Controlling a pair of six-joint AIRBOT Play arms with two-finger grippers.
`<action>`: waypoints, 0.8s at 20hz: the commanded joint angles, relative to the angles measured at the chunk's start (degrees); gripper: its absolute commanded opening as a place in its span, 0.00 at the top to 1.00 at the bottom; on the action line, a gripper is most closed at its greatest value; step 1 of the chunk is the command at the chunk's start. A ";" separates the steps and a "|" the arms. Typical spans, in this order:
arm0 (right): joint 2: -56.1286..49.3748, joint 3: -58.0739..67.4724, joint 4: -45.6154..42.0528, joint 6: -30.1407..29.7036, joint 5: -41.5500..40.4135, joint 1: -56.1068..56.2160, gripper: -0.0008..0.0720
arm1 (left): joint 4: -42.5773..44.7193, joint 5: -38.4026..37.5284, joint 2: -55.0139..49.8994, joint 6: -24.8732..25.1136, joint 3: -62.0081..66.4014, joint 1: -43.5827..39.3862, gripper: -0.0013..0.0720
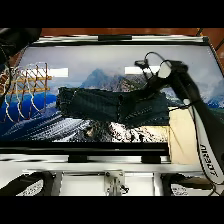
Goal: Fold the shirts.
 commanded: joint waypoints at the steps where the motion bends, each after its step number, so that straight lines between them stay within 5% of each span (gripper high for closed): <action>1: 3.26 4.74 -6.97 2.91 1.68 -7.98 0.07 | 3.32 -3.45 0.31 0.09 0.00 0.35 0.87; 4: 2.40 3.61 -7.78 6.86 3.65 -21.33 0.07 | 4.13 -4.42 0.31 0.09 0.00 0.35 0.87; 8: -2.34 -3.37 2.16 6.40 4.92 -31.71 0.07 | 5.22 -7.13 -0.07 0.07 0.00 0.35 0.87; 10: -4.79 -4.57 2.84 6.21 4.07 -32.02 0.07 | 10.40 -10.62 -0.81 -0.20 -0.02 0.39 0.87; 14: -6.08 -4.57 16.41 -1.60 3.37 -27.65 0.07 | 24.13 -21.49 -4.52 -8.94 -0.42 0.74 0.87; 16: -6.78 -4.57 14.62 0.31 0.92 -24.72 0.07 | 28.35 -22.49 -5.99 -9.22 -1.62 0.81 0.87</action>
